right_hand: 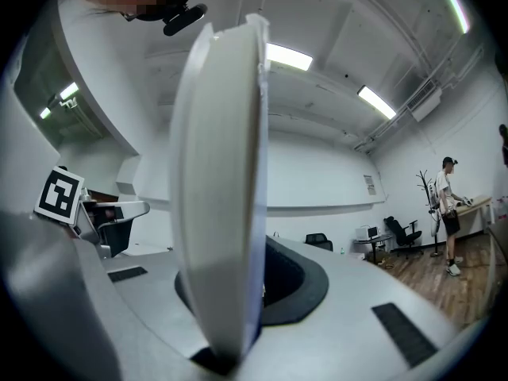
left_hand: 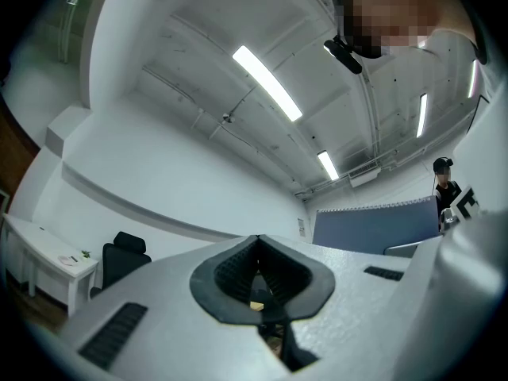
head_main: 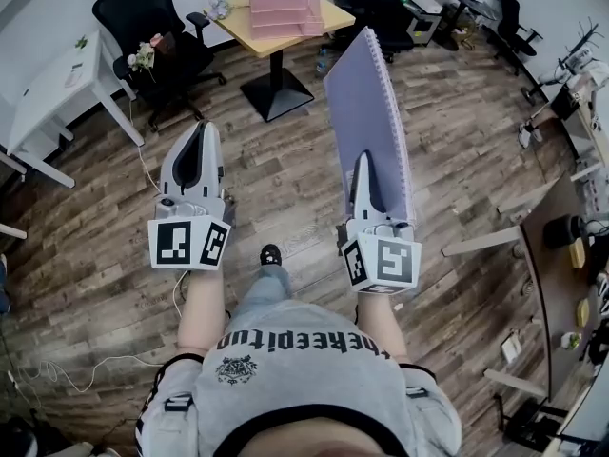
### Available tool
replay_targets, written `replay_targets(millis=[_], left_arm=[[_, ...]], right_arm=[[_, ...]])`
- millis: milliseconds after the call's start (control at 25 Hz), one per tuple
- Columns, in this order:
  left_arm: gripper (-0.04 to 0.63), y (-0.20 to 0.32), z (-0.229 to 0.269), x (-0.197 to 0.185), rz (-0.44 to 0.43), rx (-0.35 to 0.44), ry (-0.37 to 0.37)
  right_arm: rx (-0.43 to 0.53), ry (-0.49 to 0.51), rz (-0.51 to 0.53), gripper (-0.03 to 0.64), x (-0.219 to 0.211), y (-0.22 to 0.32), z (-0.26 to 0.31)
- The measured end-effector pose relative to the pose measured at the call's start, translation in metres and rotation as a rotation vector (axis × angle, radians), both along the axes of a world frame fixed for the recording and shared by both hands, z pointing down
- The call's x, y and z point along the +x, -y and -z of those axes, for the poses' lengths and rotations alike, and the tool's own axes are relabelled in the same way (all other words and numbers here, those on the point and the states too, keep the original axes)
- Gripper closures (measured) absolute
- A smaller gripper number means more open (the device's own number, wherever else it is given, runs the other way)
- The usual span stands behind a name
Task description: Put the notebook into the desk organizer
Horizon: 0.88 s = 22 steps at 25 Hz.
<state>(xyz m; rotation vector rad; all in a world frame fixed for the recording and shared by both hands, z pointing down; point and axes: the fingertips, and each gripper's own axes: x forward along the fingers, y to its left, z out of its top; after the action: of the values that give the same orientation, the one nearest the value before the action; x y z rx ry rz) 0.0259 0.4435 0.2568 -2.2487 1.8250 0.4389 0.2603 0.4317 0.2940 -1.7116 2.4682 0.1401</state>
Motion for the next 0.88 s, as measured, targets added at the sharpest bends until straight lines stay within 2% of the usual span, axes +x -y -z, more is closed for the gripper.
replay_targets(millis=[480, 880], left_arm=[[0.592, 0.133, 0.022, -0.038, -0.029, 0.02, 0.022], [0.592, 0.213, 0.018, -0.065, -0.057, 0.028, 0.038]], right_arm=[[0.014, 0.009, -0.024, 0.581, -0.041, 0.126, 0.016], [0.016, 0.02, -0.048, 0.581, -0.07, 0.203, 0.008]])
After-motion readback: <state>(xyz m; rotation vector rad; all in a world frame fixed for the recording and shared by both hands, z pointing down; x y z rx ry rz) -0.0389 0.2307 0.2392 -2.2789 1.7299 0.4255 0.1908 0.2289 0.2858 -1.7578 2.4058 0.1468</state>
